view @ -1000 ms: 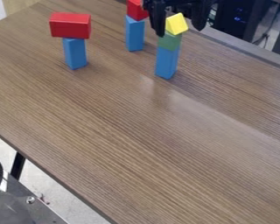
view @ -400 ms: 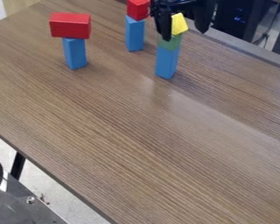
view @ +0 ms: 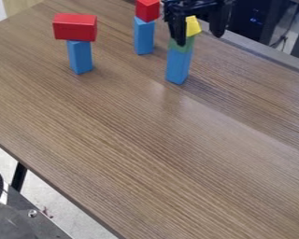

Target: Remove the triangle block from tower and put it in the right side of the table

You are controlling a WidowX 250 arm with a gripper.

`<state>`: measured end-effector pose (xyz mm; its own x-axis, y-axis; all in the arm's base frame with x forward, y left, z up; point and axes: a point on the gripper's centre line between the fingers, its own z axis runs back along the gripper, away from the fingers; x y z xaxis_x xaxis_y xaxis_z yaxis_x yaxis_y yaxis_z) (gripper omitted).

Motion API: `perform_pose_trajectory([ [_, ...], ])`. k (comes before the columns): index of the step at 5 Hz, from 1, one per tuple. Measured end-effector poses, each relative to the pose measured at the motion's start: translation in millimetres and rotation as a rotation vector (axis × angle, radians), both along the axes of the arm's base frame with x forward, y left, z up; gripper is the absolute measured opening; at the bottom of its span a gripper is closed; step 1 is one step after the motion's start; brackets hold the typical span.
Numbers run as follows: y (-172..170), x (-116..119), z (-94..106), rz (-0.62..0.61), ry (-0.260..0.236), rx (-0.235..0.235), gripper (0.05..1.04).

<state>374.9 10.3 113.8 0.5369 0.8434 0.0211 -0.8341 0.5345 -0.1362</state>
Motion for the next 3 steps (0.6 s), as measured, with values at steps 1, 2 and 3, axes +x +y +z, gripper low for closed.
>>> perform_pose_trajectory([
  [1,1.6,4.8,1.0,0.004,-0.009,0.002,0.999],
  [2,4.6,9.2,-3.5,0.019,-0.002,0.010,0.999],
  [3,13.1,11.4,-5.7,0.048,0.002,0.026,0.999],
])
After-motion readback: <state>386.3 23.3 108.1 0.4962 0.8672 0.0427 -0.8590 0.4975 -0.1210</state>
